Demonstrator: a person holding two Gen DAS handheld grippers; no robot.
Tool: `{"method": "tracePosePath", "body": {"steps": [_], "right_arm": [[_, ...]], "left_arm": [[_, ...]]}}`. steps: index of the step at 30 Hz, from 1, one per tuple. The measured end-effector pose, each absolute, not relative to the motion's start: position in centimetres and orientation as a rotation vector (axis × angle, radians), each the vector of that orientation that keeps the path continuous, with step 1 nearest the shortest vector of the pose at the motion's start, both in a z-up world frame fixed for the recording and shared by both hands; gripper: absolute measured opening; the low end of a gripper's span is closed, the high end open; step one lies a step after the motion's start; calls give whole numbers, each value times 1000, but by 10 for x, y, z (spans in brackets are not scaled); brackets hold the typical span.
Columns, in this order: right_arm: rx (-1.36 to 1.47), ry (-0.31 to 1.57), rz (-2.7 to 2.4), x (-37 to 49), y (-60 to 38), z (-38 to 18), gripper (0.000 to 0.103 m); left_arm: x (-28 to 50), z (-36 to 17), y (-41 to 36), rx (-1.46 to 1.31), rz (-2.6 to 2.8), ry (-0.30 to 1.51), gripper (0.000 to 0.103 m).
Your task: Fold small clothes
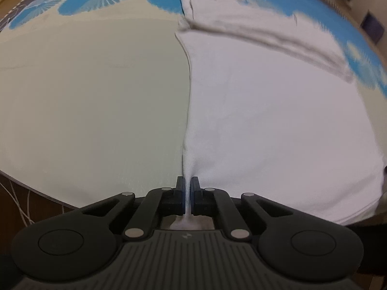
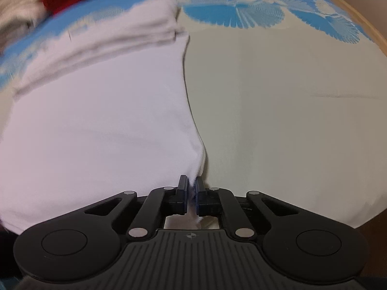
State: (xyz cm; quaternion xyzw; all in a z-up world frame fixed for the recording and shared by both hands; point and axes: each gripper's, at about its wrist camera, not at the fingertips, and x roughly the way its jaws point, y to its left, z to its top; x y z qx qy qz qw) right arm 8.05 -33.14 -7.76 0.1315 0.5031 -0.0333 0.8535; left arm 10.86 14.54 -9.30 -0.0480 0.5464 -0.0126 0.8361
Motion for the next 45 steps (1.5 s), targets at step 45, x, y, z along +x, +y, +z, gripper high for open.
{"method": "tracePosePath", "body": {"steps": [45], "right_arm": [[201, 1165, -119, 84, -322, -94, 7]], "left_arm": [[113, -108, 140, -42, -6, 1229, 3]]}}
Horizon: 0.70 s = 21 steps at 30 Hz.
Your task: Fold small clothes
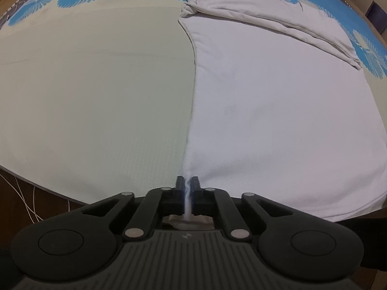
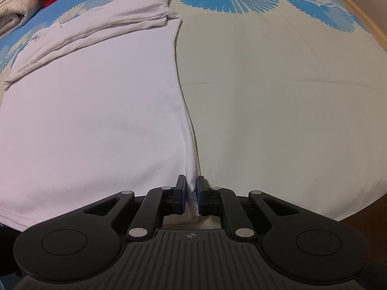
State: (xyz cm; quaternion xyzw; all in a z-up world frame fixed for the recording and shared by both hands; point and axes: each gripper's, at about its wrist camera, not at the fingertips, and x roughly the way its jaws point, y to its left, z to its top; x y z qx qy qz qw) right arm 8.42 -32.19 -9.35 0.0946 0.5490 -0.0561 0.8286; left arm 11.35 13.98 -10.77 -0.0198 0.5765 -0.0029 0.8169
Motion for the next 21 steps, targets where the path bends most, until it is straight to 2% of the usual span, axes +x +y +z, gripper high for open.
{"method": "tracePosePath", "body": {"steps": [11, 15, 21], "right_arm": [[248, 1048, -130, 77, -330, -72, 6], [288, 956, -106, 73, -335, -38, 5], [342, 825, -59, 60, -347, 27, 5]], "left_arm": [[108, -95, 144, -52, -9, 1187, 1], [107, -79, 147, -44, -25, 1148, 0], [94, -18, 161, -55, -107, 1029, 0]]}}
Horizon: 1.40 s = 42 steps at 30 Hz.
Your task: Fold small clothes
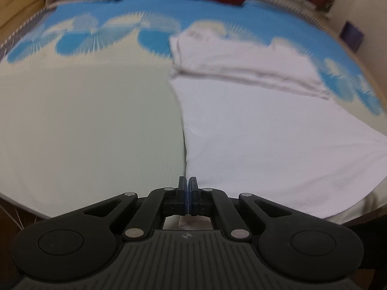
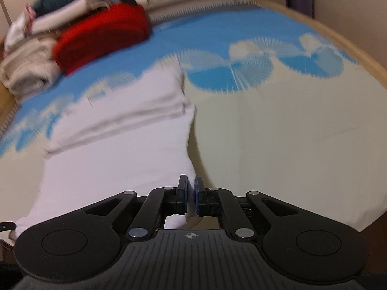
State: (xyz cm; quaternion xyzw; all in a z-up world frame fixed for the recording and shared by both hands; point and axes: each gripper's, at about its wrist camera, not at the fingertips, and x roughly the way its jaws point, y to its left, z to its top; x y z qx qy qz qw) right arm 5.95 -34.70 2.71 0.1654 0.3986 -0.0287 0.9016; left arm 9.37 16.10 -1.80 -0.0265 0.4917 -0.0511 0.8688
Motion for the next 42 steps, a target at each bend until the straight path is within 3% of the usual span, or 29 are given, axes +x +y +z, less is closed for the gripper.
{"method": "tracePosePath", "body": {"steps": [7, 13, 18, 24, 28, 32, 34, 35, 37, 42], "right_arm": [[356, 734, 31, -10, -356, 93, 4], [430, 737, 24, -51, -373, 106, 3], [423, 783, -14, 5, -379, 77, 2], [388, 888, -124, 158, -401, 10, 0], [481, 905, -198, 199, -424, -20, 5], [465, 982, -72, 194, -414, -48, 9], [424, 980, -12, 194, -406, -51, 12], [382, 975, 5, 197, -402, -51, 19], [324, 988, 16, 200, -395, -57, 28], [297, 1059, 31, 209, -388, -82, 29]], "left_arm": [[30, 57, 187, -106, -255, 865, 0], [16, 81, 204, -171, -325, 827, 0], [96, 49, 195, -145, -332, 923, 0], [250, -21, 187, -185, -179, 1090, 1], [274, -51, 201, -378, -177, 1091, 12], [267, -73, 191, -286, -214, 1177, 16], [264, -68, 185, -200, -257, 1124, 44], [265, -69, 184, -188, -266, 1122, 48], [270, -78, 184, -187, -256, 1165, 49], [281, -88, 168, -87, -248, 1151, 46]]}}
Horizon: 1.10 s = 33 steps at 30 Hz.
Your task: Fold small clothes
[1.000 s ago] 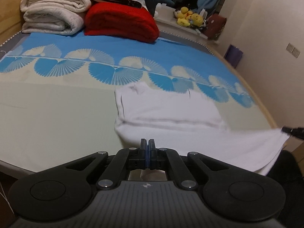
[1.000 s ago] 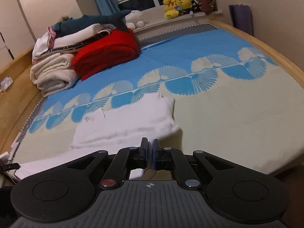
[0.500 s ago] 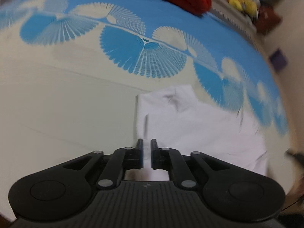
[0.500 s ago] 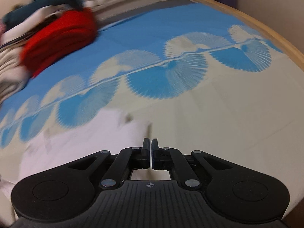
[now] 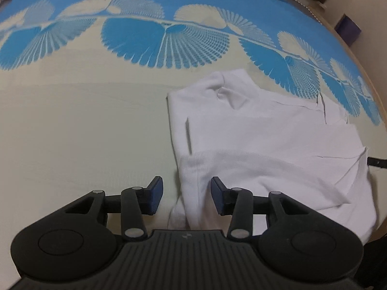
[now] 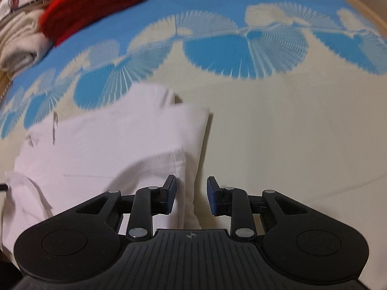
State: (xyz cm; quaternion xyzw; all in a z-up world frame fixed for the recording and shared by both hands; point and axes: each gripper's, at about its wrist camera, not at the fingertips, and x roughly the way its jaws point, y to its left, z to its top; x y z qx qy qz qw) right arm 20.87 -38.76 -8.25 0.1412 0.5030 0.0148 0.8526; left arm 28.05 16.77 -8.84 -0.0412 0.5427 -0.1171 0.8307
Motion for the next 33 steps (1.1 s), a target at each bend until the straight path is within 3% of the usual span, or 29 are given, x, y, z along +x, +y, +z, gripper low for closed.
{"method": "tracePosePath", "body": {"steps": [2, 3, 5, 7, 14, 19, 23, 25, 27, 29, 33], "right_arm": [[282, 1039, 46, 211, -382, -83, 29], [281, 1039, 51, 213, -382, -83, 28], [276, 1040, 76, 217, -380, -84, 10], [245, 1024, 92, 221, -376, -81, 6], [373, 764, -21, 229, -396, -39, 3], [370, 641, -110, 256, -396, -32, 3], [352, 655, -152, 286, -388, -44, 3], [332, 661, -176, 296, -385, -50, 3], [301, 709, -198, 304, -382, -60, 5], [298, 804, -238, 309, -385, -72, 16], [344, 862, -164, 299, -391, -70, 17]], "left_arm": [[282, -89, 166, -84, -250, 1145, 33], [284, -88, 165, -75, -249, 1140, 21], [285, -86, 161, -49, -263, 1133, 16], [286, -81, 157, -9, -272, 1116, 13], [296, -39, 165, -75, -209, 951, 12], [328, -40, 162, -137, -97, 898, 11], [349, -45, 150, -96, -33, 838, 12], [358, -49, 151, -113, -2, 831, 21], [364, -53, 154, -132, 32, 866, 24], [365, -56, 160, -174, -18, 917, 25], [353, -57, 164, -225, -135, 995, 25]]}}
